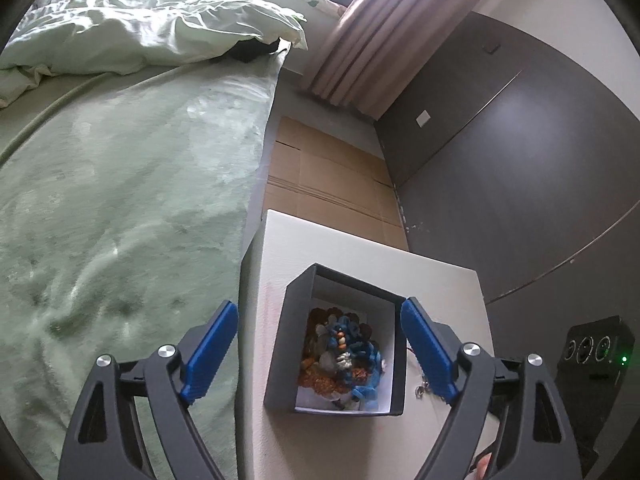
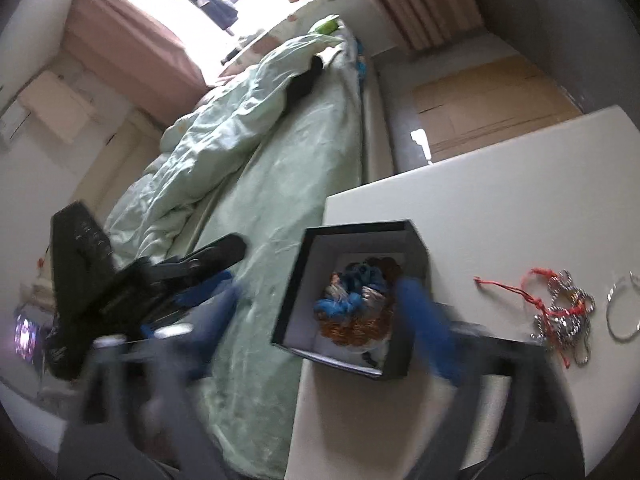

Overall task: Organize jewelry
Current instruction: 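Lower the blue keychain into the black box and open the right tool, then grasp the red string of the charm bundle with the left tool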

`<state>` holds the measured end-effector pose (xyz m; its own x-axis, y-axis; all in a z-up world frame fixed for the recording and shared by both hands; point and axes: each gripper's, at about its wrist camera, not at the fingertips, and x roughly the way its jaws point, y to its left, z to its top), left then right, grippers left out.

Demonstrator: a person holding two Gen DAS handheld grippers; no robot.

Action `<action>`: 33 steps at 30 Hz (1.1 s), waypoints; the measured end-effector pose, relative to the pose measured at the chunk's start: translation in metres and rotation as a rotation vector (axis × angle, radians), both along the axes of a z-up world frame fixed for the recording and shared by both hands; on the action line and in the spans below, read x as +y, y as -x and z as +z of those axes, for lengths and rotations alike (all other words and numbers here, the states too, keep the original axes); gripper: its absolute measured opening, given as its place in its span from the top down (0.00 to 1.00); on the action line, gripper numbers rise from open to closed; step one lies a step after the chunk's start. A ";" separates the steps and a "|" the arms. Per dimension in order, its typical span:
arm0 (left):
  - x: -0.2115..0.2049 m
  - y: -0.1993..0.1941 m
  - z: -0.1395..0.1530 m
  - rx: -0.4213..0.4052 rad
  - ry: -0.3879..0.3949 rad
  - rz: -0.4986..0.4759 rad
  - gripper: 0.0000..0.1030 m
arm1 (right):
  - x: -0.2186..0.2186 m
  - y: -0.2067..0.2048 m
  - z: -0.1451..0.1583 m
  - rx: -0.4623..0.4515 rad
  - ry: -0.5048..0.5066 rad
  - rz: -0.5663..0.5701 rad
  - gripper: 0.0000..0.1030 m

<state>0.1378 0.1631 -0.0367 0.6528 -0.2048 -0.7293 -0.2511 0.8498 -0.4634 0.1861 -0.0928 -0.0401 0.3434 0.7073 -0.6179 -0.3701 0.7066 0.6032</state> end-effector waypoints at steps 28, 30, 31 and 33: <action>-0.102 0.017 0.006 -0.042 -0.132 -0.170 0.08 | -0.121 0.017 0.003 -0.002 0.095 -0.143 0.11; -0.114 0.015 0.006 -0.052 -0.137 -0.191 0.09 | -0.130 0.015 -0.001 0.021 0.096 -0.166 0.11; -0.120 0.015 0.005 -0.055 -0.135 -0.202 0.10 | -0.135 0.015 -0.003 0.032 0.100 -0.179 0.11; -0.130 0.012 0.002 -0.051 -0.129 -0.225 0.16 | -0.141 0.014 -0.007 0.049 0.101 -0.196 0.11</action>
